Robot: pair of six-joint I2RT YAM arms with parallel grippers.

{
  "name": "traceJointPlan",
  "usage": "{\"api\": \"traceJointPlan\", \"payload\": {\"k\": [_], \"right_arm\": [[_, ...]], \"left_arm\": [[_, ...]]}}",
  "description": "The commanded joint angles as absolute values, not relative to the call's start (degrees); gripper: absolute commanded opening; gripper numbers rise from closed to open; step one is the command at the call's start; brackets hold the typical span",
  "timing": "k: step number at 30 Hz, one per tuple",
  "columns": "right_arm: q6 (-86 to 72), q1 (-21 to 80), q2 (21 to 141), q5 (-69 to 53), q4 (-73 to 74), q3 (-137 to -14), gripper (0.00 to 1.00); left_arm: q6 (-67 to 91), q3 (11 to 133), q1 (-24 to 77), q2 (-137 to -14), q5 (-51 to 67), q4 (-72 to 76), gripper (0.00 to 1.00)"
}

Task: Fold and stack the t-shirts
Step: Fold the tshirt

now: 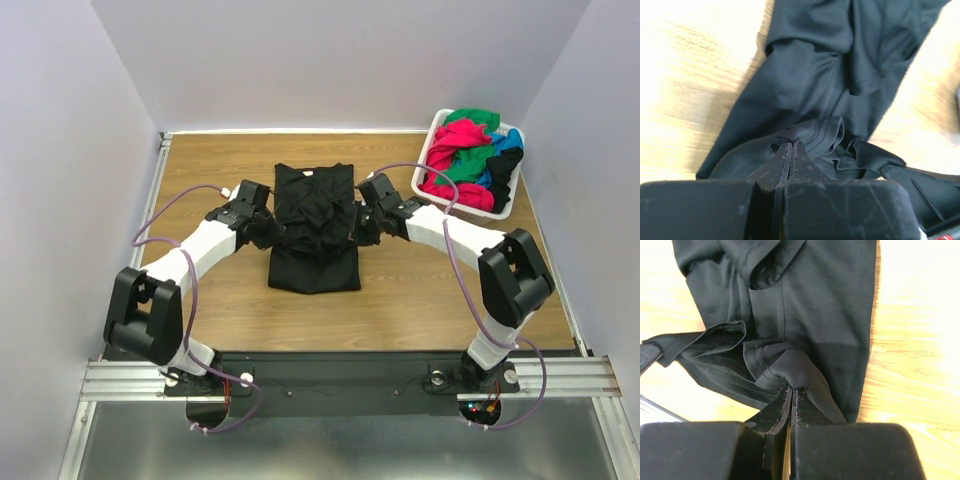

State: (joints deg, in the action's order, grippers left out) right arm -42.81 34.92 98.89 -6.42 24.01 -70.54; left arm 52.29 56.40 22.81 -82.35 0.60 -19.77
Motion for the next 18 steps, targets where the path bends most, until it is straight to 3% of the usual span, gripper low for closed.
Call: {"api": "traceJointPlan", "payload": {"k": [1,11,15,16,18], "right_arm": [[-41.92,33.58,100.10,-4.48,23.55,-73.56,0.00],[-42.01,32.17,104.41,-2.38,23.47,-76.28,0.01],[-41.22,32.17,104.59,-2.73,23.47,-77.43,0.13],[-41.05,32.17,104.42,-2.64,23.47,-77.61,0.14],[-40.87,32.17,103.80,-2.55,23.47,-77.78,0.22]], "left_arm": [[50.45,59.50,22.06,-84.02,1.32,-18.02,0.00],[50.54,62.23,21.09,-90.61,0.35,-19.25,0.00],[50.98,63.36,20.92,-91.14,0.44,-20.91,0.00],[50.80,63.37,20.83,-91.06,-1.30,-21.27,0.11],[50.80,64.07,20.65,-90.18,-2.81,-22.23,0.43]]}}
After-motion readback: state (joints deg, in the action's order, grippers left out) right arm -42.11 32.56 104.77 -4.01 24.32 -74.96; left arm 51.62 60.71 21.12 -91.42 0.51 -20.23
